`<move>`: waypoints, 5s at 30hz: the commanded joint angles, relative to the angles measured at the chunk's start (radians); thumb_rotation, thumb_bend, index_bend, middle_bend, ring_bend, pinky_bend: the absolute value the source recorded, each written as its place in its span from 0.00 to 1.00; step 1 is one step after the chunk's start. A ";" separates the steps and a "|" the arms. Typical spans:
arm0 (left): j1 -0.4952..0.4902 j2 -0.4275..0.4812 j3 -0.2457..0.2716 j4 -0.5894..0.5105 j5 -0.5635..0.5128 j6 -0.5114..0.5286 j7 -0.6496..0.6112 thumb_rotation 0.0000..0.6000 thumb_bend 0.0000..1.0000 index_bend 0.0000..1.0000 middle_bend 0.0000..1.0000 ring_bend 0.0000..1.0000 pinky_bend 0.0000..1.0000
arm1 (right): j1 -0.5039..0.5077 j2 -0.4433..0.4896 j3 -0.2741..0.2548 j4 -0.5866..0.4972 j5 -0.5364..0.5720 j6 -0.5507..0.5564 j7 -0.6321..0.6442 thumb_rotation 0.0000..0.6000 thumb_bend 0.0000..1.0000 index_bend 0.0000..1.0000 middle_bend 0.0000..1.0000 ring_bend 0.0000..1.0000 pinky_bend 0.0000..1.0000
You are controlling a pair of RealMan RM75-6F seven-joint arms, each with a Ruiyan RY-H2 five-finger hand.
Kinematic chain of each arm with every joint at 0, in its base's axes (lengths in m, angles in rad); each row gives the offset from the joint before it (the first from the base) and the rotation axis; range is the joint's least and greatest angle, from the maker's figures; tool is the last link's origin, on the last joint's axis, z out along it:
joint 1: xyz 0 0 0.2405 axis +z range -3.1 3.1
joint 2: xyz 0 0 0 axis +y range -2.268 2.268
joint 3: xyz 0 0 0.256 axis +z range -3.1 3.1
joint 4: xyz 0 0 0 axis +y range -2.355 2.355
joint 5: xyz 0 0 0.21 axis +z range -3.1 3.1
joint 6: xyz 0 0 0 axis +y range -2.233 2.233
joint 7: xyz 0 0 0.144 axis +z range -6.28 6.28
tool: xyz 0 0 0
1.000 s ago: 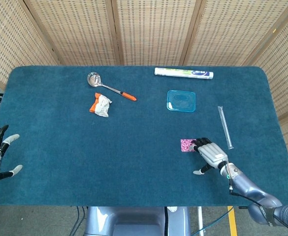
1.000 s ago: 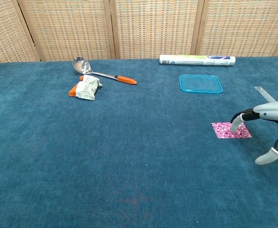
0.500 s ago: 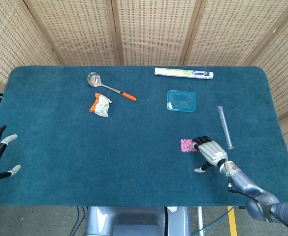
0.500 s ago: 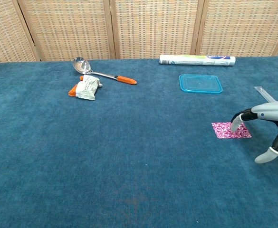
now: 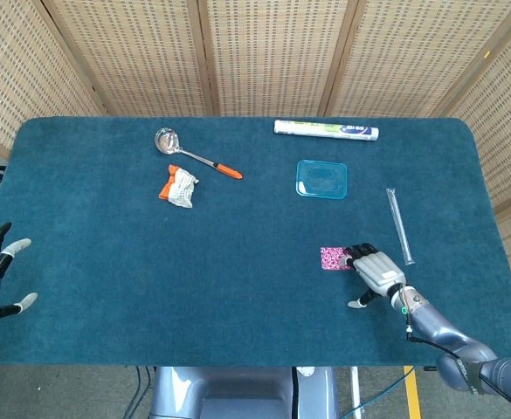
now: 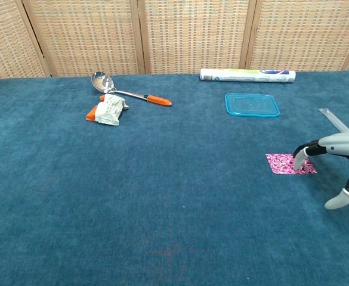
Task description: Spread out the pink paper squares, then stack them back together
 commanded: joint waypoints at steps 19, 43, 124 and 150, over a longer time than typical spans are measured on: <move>0.003 0.001 0.004 0.000 0.009 0.006 -0.006 1.00 0.13 0.20 0.00 0.00 0.00 | -0.023 0.037 -0.033 -0.079 -0.014 0.026 -0.045 0.74 0.00 0.22 0.10 0.00 0.00; 0.002 -0.002 0.005 0.009 0.009 0.001 -0.012 1.00 0.13 0.20 0.00 0.00 0.00 | -0.048 0.072 -0.074 -0.179 -0.057 0.055 -0.085 0.73 0.00 0.22 0.10 0.00 0.00; 0.024 0.003 0.012 0.017 0.015 0.022 -0.031 1.00 0.13 0.20 0.00 0.00 0.00 | 0.032 0.041 -0.026 -0.076 0.009 -0.015 -0.127 0.76 0.00 0.22 0.10 0.00 0.00; 0.032 0.004 0.013 0.042 0.015 0.024 -0.064 1.00 0.13 0.20 0.00 0.00 0.00 | 0.098 -0.014 -0.013 -0.101 0.056 -0.060 -0.204 0.76 0.00 0.22 0.10 0.00 0.00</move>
